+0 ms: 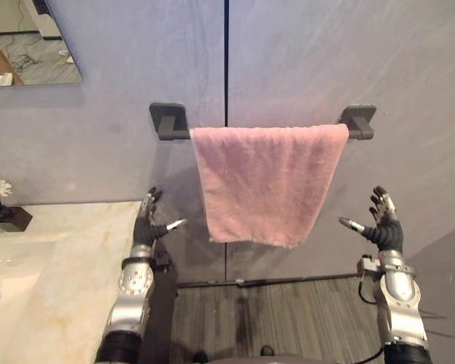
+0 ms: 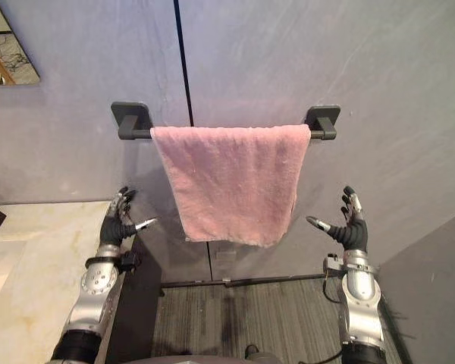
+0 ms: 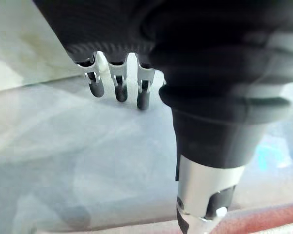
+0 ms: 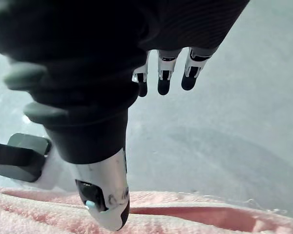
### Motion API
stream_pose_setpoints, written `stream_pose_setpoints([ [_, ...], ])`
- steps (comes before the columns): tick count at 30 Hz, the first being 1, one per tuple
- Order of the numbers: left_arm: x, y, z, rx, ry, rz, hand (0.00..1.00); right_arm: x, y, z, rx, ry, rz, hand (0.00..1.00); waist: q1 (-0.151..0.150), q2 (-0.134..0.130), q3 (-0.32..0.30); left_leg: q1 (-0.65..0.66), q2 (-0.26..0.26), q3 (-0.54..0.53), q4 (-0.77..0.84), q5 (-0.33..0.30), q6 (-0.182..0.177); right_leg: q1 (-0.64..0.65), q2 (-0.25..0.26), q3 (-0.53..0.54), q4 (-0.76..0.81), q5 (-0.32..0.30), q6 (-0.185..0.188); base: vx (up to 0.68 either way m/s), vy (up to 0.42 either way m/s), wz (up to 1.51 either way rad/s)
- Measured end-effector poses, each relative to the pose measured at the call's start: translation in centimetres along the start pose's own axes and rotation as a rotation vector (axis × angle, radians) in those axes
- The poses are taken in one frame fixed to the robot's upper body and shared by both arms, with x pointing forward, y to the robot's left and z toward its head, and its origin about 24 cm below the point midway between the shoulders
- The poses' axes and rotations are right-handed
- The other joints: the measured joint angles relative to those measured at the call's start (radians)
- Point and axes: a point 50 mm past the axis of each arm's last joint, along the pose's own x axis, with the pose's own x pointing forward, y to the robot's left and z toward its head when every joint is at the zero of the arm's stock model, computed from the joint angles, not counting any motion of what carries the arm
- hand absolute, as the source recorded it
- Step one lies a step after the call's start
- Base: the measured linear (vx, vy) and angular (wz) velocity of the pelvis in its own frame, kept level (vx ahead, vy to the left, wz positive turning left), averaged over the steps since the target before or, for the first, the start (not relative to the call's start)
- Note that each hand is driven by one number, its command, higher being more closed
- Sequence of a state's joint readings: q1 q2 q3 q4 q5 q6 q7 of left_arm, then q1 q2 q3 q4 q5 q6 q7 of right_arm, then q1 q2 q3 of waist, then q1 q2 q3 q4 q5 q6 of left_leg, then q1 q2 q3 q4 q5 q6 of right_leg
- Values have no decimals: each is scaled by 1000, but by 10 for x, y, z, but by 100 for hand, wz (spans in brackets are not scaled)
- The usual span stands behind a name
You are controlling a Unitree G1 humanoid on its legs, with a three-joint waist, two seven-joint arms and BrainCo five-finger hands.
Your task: Organize washtable
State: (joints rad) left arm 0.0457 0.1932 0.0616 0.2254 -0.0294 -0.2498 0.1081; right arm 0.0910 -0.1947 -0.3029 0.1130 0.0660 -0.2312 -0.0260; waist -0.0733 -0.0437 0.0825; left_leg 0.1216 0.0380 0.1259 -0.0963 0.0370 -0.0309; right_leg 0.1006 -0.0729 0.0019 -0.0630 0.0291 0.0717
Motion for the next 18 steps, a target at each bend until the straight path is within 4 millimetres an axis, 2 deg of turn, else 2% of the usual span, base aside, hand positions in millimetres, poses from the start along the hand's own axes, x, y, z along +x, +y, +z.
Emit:
stream_pose_setpoints([
  [5, -22, 3, -20, -42, 89, -5, 0, -19, -4, -18, 11, 82, -46, 0, -2, 0, 0, -4, -2, -14, 0, 0, 0, 1, 0, -17, 2, -1, 1, -1, -1, 8],
  [8, -35, 2, -34, -50, 153, -30, 0, -29, -2, -37, -14, 171, -38, 0, 1, 0, 0, -4, -3, -18, 0, 0, 0, 2, -2, -23, 6, -5, 2, -8, -13, 6],
  [13, -61, -2, -69, -38, 329, -69, 0, -51, 11, -67, -95, 321, 47, 0, 4, 0, 0, -2, -3, -25, 0, 0, 0, 6, -1, -29, 8, -7, 2, -1, -7, 3],
  [18, -96, -1, -107, 5, 536, -84, 0, -88, 19, -104, -193, 520, 148, 0, 6, 4, -1, 22, -2, -21, 0, -2, -1, 18, -2, -32, 38, -34, 2, -2, -4, 1],
])
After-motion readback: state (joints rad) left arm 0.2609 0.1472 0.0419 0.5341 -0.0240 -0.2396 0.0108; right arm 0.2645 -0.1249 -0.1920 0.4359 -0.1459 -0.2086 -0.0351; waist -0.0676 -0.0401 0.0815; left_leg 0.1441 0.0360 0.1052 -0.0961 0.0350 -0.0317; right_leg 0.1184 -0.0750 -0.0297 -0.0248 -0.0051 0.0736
